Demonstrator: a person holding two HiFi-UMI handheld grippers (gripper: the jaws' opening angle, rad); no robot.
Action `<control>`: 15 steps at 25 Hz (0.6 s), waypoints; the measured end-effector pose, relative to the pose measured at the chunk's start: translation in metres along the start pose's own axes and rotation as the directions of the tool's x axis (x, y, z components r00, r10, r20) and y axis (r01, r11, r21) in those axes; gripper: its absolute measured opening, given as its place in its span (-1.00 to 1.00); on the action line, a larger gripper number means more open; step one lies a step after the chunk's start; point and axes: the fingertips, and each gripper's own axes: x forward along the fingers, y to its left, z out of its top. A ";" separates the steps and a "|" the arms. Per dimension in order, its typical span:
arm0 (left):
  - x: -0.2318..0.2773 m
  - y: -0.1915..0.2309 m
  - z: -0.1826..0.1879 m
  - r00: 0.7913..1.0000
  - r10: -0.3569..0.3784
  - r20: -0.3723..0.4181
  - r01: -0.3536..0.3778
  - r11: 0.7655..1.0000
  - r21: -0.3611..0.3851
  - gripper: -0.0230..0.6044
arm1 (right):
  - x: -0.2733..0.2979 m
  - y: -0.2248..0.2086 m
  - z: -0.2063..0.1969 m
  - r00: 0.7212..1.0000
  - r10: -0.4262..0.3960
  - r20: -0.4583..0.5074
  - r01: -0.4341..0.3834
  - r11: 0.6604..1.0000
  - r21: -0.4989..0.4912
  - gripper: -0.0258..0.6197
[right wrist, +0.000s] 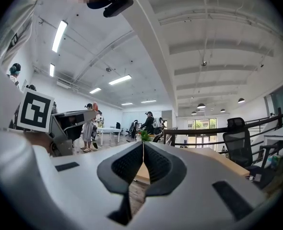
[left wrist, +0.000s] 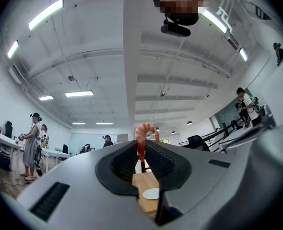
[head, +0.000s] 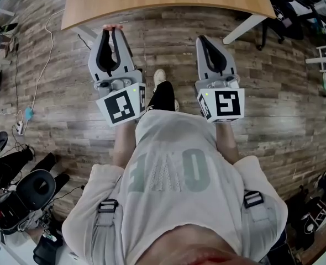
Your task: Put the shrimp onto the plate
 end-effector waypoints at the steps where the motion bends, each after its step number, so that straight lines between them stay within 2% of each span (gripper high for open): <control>1: 0.003 -0.001 -0.002 1.000 -0.003 -0.001 0.003 1.000 0.001 -0.74 | 0.002 -0.003 -0.001 1.000 -0.005 -0.001 0.005 1.000 0.004 -0.86; 9: 0.052 -0.010 -0.016 0.999 -0.031 0.012 0.031 1.000 -0.001 -0.74 | 0.031 -0.031 -0.003 1.000 -0.030 0.003 0.031 0.999 -0.013 -0.86; 15: 0.085 -0.013 -0.024 0.998 -0.060 0.019 0.060 0.998 -0.002 -0.74 | 0.065 -0.048 -0.004 0.999 -0.043 0.010 0.043 0.999 0.018 -0.86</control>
